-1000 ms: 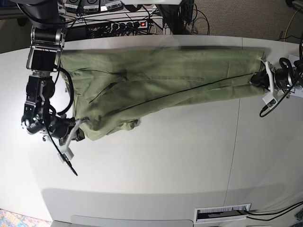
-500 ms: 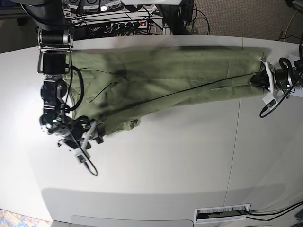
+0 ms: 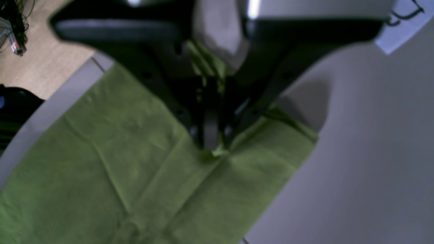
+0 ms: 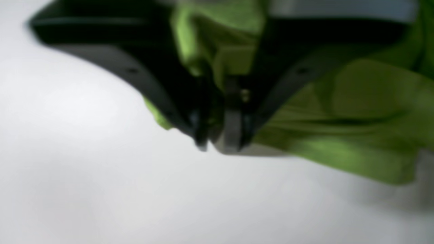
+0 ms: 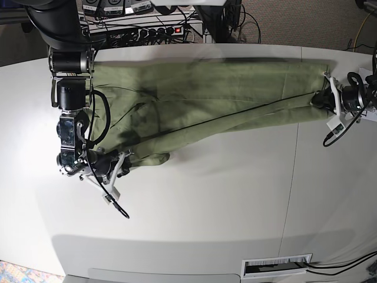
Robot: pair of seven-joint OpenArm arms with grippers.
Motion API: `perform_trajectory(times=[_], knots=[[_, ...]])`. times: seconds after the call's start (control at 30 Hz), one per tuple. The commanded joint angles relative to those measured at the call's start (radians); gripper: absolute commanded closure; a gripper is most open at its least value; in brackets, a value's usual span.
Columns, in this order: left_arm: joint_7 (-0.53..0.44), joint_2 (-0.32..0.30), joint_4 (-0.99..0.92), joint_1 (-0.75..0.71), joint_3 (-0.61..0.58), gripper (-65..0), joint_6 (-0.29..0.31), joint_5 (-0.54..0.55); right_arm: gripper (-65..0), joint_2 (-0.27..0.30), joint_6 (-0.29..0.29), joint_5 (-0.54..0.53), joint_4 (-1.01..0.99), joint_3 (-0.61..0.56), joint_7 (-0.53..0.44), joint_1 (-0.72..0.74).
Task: Fold the T-shirt properly
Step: 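Drag the right gripper along the strip, tucking the sleeve in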
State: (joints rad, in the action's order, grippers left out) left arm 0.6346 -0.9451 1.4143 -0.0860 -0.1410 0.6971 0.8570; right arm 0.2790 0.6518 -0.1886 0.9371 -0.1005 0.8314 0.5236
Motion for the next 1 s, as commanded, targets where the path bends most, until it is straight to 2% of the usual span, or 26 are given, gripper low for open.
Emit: perform_trajectory(times=[0.0,0.2,0.33,0.5,0.67,0.8,0.97], knots=[[-0.015,-0.025,0.010,0.011,0.013,0.0,0.001,0.010,-0.3,0.012,-0.006,0.012,0.013,0.003,0.031,0.026],[-0.015,-0.025,0.010,0.011,0.013,0.0,0.001,0.010,0.0,0.013,-0.006,-0.086,0.078,0.003,0.135,0.025],[-0.014,-0.025,0.010,0.011,0.013,0.0,0.001,0.010,0.0,0.016,-0.006,-0.182,0.179,0.003,0.230,0.022],[-0.014,-0.025,0.010,0.011,0.013,0.0,0.001,0.010,0.0,0.042,-0.008,-0.246,0.327,0.004,0.300,-0.013],[0.005,-0.025,0.010,0.011,0.013,0.0,0.001,0.012,0.0,0.090,-0.008,-0.322,0.442,0.004,0.387,-0.077],[0.053,-0.034,0.011,0.011,0.013,0.0,0.001,0.062,0.0,0.151,-0.008,-0.374,0.547,0.004,0.415,-0.136],[0.069,-0.045,0.011,0.011,0.013,0.0,0.001,0.067,0.0,0.221,-0.009,-0.382,0.609,0.004,0.436,-0.193]])
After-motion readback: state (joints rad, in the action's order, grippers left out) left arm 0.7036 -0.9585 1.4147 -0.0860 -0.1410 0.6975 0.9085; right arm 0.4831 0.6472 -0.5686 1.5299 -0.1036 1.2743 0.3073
